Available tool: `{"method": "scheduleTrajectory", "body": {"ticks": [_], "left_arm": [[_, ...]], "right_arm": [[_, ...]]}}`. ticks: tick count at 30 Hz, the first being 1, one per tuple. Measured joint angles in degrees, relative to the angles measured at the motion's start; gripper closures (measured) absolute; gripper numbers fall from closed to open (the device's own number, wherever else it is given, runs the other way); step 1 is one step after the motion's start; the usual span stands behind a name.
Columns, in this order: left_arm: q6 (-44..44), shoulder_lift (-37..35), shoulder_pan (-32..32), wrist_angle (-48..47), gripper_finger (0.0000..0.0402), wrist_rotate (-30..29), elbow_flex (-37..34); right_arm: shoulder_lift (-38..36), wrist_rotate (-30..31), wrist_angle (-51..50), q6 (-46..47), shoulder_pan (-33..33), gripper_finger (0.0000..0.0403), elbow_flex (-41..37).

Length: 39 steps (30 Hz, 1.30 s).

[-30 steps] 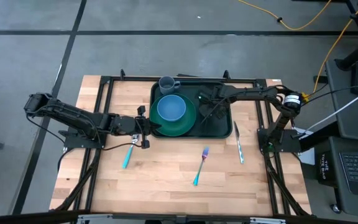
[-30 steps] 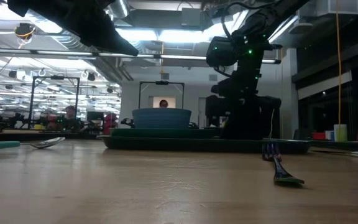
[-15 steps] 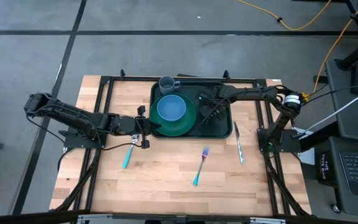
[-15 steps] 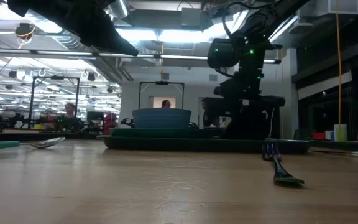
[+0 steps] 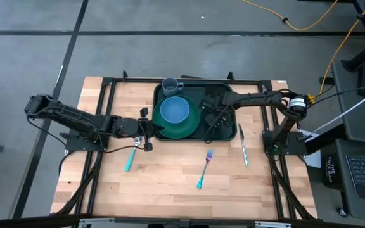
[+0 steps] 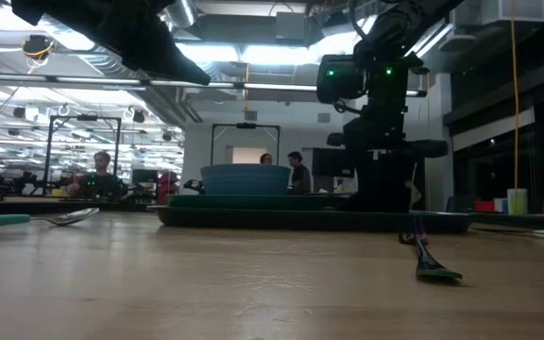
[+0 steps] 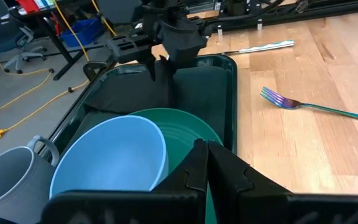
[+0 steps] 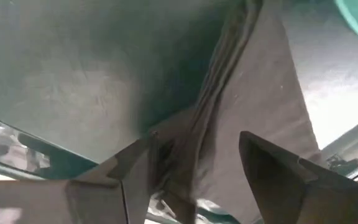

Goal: Set up tray
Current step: Put the black napkin to the right of the green plate on the dark green tray

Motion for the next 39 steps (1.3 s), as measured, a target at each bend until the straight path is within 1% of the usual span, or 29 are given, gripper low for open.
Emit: {"method": "scheduleTrajectory", "body": {"ticks": [4, 7, 11, 16, 23, 25, 29, 34, 37, 39], "left_arm": [[0.00, 0.00, 0.00, 0.00, 0.0397, 0.00, 0.00], [0.00, 0.00, 0.00, 0.00, 0.0399, 0.02, 0.00], [0.02, 0.00, 0.00, 0.00, 0.0400, 0.02, 0.00], [0.00, 0.00, 0.00, 0.00, 0.0396, 0.02, 0.00], [0.00, 0.00, 0.00, 0.00, 0.0400, 0.26, 0.00], [0.01, 0.00, -0.01, -0.02, 0.0400, 0.44, 0.00], [0.00, 0.00, -0.02, -0.02, 0.0397, 0.46, 0.00], [0.43, 0.00, 0.00, -0.02, 0.0400, 0.09, 0.00], [3.47, 0.00, 0.41, -0.02, 0.0399, 0.17, 0.00], [5.93, 0.00, 1.13, -0.04, 0.0399, 1.48, 0.00]], "right_arm": [[0.00, 0.00, -0.15, -0.08, 1.28, 0.0184, 0.00], [0.00, 0.00, -0.16, 0.13, 2.03, 0.0200, 0.00], [0.00, -0.50, -0.27, 2.07, 2.78, 0.0237, 0.00], [0.00, -5.00, -0.73, 4.69, 2.98, 0.0284, 0.00], [0.00, -5.40, -0.47, 6.56, 2.96, 0.0337, 0.00], [0.00, -5.39, 1.00, 8.75, 2.96, 0.0352, 0.00], [0.00, -5.04, 6.64, 16.60, 2.88, 0.0393, 0.00], [0.09, -7.30, 10.68, 22.33, 2.55, 0.0397, -0.02], [0.22, -7.34, 12.23, 22.76, 2.57, 0.0398, -0.72], [0.65, -7.34, 14.56, 23.76, 2.59, 0.0399, -2.03]]}}
